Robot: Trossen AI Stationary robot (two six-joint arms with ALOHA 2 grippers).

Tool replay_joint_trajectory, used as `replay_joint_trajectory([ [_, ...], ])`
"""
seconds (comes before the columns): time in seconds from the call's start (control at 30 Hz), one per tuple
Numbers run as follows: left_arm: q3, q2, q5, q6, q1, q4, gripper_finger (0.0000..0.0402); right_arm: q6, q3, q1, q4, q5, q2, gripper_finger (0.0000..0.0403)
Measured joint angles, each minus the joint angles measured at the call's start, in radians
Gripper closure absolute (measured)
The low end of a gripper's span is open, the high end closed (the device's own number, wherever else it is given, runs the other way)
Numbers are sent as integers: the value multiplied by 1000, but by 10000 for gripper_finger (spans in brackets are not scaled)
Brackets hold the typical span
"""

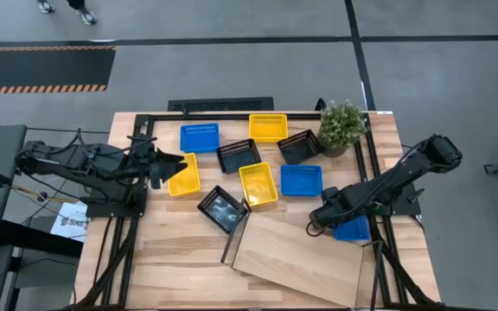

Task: Stack baskets on shelf by color
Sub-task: Put the right blue bin on the shelf

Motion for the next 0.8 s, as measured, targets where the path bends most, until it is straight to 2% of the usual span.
replay_joint_trajectory([
  [0.17, 0, 0, 0, -1, 0, 0, 164, 24, 1, 9, 3, -1, -1, 378],
  [0.2, 0, 0, 0, -1, 0, 0, 164, 24, 1, 10, 6, -2, -1, 387],
  [0.37, 0, 0, 0, 0, 0, 0, 164, 39, 32, 9, -40, 0, -2, 378],
  [0.5, 0, 0, 0, 0, 0, 0, 164, 35, 81, 9, -130, 14, -2, 393],
  [0.8, 0, 0, 0, 0, 0, 0, 164, 4, 267, 18, -379, 67, -2, 394],
])
